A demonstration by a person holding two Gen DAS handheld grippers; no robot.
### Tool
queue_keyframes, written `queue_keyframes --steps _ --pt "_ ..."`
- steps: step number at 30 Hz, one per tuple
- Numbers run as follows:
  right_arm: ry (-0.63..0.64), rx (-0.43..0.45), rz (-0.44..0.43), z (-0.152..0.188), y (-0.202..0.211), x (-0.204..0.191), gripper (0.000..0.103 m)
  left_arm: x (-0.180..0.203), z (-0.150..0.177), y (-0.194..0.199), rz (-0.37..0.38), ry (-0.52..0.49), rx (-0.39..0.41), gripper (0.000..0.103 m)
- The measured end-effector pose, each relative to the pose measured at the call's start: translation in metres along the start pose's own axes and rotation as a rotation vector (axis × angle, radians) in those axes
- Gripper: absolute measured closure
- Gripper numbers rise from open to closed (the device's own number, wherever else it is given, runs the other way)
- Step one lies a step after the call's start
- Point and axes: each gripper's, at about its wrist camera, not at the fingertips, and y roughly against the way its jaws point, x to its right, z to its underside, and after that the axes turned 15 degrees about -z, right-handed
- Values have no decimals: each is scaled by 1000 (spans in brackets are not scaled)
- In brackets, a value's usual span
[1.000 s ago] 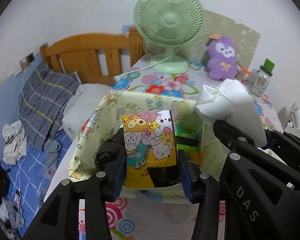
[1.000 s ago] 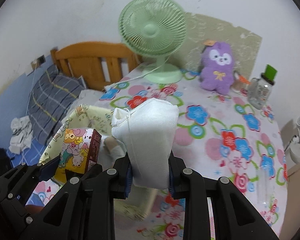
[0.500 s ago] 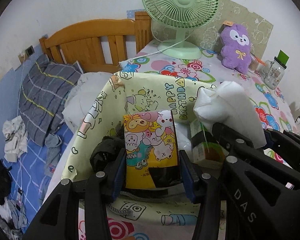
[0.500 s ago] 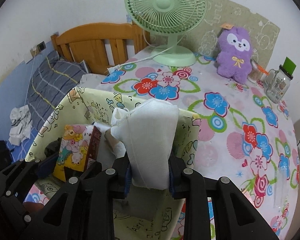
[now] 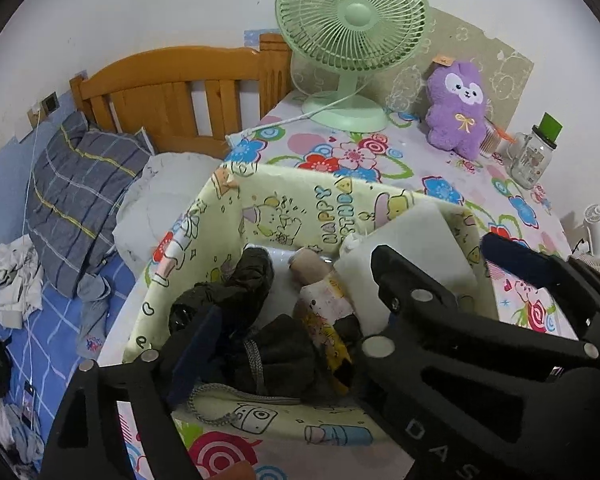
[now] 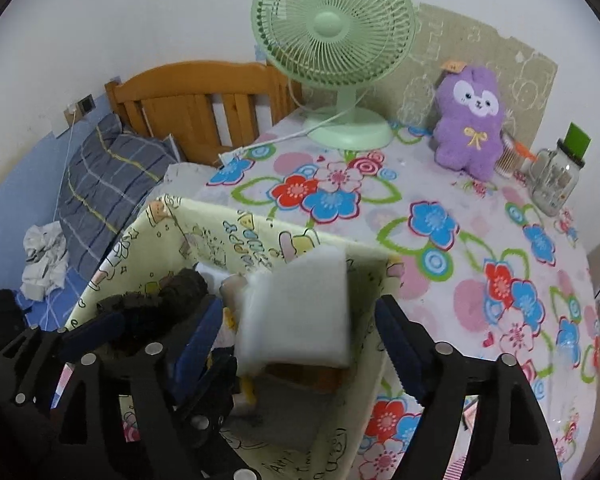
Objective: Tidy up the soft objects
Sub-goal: 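Lower both items into the yellow box and open both tools, then move both tools out of the box toward the pink tissue pack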
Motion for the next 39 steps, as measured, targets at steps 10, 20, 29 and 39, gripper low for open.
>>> queue_keyframes --steps 10,20,29,39 --pt "23 47 20 -3 15 -1 14 1 -2 13 -8 -8 43 12" --pt "6 86 39 -1 38 9 14 13 -4 29 9 -20 70 12" --pt "-47 121 92 13 75 44 14 54 2 54 44 -73 102 11" --pt "-121 151 134 39 116 92 14 110 15 79 86 -141 131 11"
